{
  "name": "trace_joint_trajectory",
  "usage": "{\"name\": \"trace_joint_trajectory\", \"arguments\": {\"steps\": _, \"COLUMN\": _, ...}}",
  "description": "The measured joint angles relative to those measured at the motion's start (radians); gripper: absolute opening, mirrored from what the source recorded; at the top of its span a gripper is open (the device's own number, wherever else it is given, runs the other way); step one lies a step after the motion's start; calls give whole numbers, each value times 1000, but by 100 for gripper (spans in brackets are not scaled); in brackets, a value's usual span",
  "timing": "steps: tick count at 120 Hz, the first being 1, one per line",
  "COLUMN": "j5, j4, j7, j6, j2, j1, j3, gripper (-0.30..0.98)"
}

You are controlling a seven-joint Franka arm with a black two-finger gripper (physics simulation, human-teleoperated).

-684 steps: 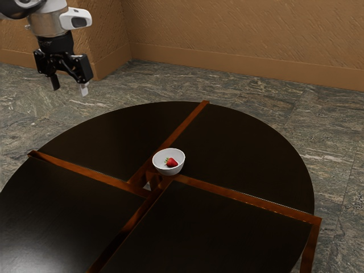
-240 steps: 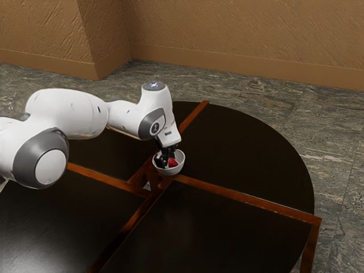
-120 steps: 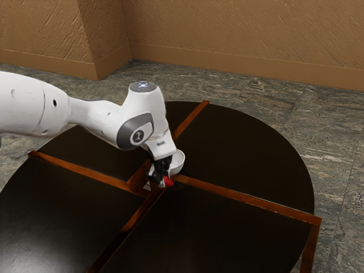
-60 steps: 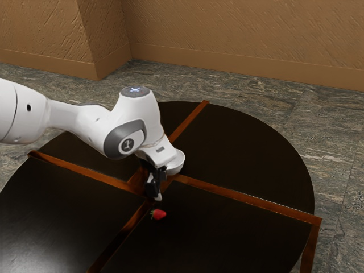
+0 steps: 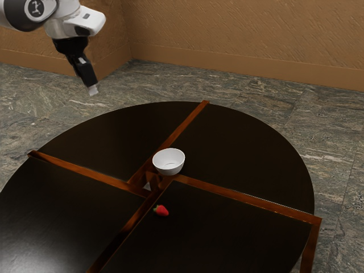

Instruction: Take strawberry from the bowl

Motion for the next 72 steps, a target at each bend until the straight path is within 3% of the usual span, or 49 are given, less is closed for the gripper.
{"name": "trace_joint_trajectory", "arguments": {"steps": 27, "j5": 1, "j4": -19, "j7": -127, "j6": -95, "j2": -11, "j1": 6, "j3": -13, "gripper": 68}}
{"name": "trace_joint_trajectory", "arguments": {"steps": 72, "j5": 4, "j4": 44, "j7": -257, "j6": -136, "j2": 30, "j1": -1, "j3": -16, "gripper": 69}}
